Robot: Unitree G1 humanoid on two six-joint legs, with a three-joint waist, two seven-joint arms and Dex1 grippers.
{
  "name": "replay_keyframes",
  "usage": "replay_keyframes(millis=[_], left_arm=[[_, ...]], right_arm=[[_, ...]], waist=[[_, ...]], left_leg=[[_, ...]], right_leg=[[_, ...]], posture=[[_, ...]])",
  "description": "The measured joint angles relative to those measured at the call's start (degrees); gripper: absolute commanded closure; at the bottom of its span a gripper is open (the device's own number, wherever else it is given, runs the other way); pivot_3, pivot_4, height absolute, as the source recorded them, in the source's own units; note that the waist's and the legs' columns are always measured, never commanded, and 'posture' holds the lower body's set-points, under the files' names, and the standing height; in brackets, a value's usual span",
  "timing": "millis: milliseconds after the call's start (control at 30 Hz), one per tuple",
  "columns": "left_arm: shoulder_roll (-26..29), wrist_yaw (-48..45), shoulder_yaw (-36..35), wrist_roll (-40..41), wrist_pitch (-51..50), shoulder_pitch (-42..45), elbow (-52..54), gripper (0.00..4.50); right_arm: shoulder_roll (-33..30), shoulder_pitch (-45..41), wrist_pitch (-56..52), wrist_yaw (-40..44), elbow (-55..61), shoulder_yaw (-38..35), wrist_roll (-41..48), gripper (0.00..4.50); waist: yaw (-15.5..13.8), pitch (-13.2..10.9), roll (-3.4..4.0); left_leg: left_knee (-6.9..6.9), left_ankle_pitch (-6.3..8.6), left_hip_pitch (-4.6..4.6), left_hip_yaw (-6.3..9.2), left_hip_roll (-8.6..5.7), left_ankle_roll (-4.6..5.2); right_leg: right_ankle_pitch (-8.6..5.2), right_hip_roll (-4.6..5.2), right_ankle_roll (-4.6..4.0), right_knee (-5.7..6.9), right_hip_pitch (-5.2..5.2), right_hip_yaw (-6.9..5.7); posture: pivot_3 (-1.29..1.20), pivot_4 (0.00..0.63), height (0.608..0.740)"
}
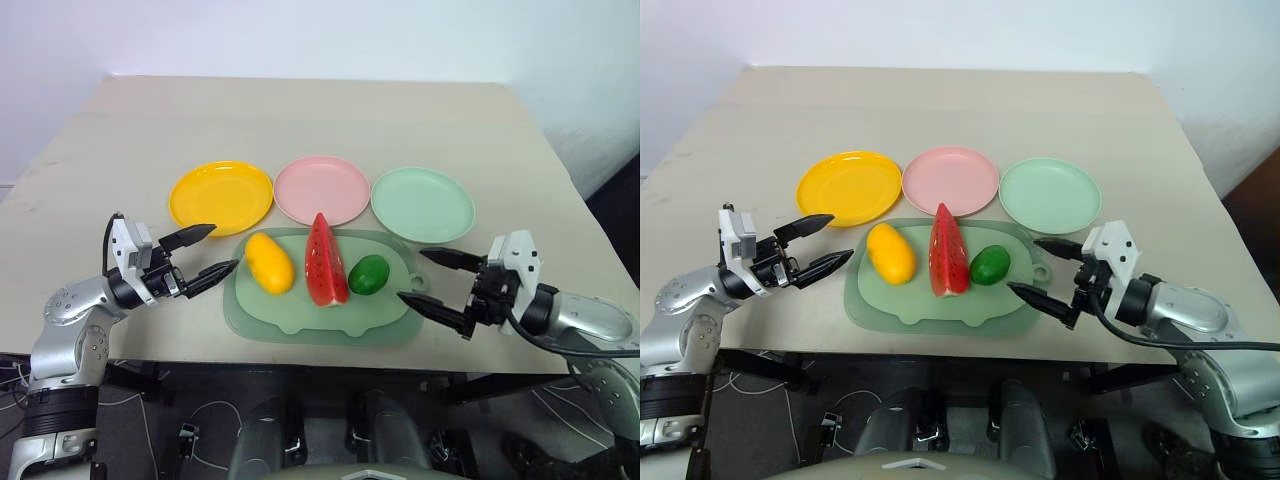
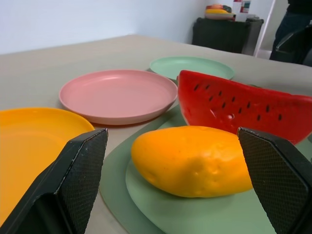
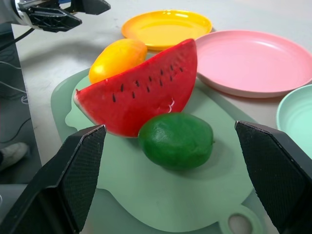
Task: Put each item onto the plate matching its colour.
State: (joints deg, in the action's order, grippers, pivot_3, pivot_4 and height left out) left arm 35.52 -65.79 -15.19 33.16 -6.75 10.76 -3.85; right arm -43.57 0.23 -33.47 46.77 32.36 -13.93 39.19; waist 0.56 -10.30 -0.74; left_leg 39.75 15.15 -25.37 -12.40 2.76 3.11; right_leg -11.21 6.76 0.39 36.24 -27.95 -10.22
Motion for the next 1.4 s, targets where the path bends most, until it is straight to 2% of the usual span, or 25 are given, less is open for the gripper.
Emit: replay_keyframes(millis=[467, 600, 767, 1033, 1400], left_arm=[[-2.0, 0.6, 1.4, -0.4, 0.6, -0.9, -0.1, 0.03], [-4.4, 1.2, 3.2, -1.3, 1.6, 0.7, -0.4, 0.03], [-4.4, 1.7, 3.6, -1.4, 1.2, 0.7, 0.2, 0.03], [-3.7, 2.1, 3.3, -0.5, -0.4, 0.6, 2.4, 0.03], [-3.3, 2.3, 3.9, -0.5, -1.2, 0.3, 3.9, 0.03]], right_arm=[[-0.4, -0.2, -0.8, 0.8, -0.3, -0.3, 0.4, 0.0], [-1.3, -1.0, -1.3, 1.3, -1.7, 0.5, 0.2, 0.0], [-1.7, -6.4, -2.8, 2.5, -4.4, 4.3, 0.1, 0.0], [-1.8, -15.4, 1.9, 6.5, -13.0, 13.5, -8.5, 0.0], [2.4, -24.1, 10.9, 14.3, -24.4, 22.2, -16.1, 0.0]], waist=[[-0.1, 0.0, 0.0], [-0.1, 0.0, 0.0], [0.3, 0.0, 0.0], [0.1, 0.0, 0.0], [0.2, 0.0, 0.01]], left_leg=[[0.02, 0.01, 0.0, 0.01, 0.0, 0.02], [0.05, 0.03, 0.01, 0.04, 0.0, 0.05], [0.05, 0.02, 0.02, 0.04, 0.02, 0.04], [0.15, 0.04, 0.0, 0.04, 0.02, 0.07], [0.19, 0.04, -0.01, 0.03, 0.02, 0.07]], right_leg=[[0.0, 0.0, 0.0, -0.02, 0.03, -0.01], [0.0, 0.0, 0.0, -0.04, 0.1, -0.03], [0.01, -0.03, 0.0, -0.02, 0.07, -0.04], [0.01, 0.0, 0.0, -0.02, 0.09, -0.05], [0.03, 0.01, -0.01, 0.03, 0.07, -0.06]], posture=[[0.0, 0.15, 0.696], [0.0, 0.15, 0.696], [0.0, 0.15, 0.696], [0.0, 0.15, 0.696], [0.0, 0.15, 0.696]])
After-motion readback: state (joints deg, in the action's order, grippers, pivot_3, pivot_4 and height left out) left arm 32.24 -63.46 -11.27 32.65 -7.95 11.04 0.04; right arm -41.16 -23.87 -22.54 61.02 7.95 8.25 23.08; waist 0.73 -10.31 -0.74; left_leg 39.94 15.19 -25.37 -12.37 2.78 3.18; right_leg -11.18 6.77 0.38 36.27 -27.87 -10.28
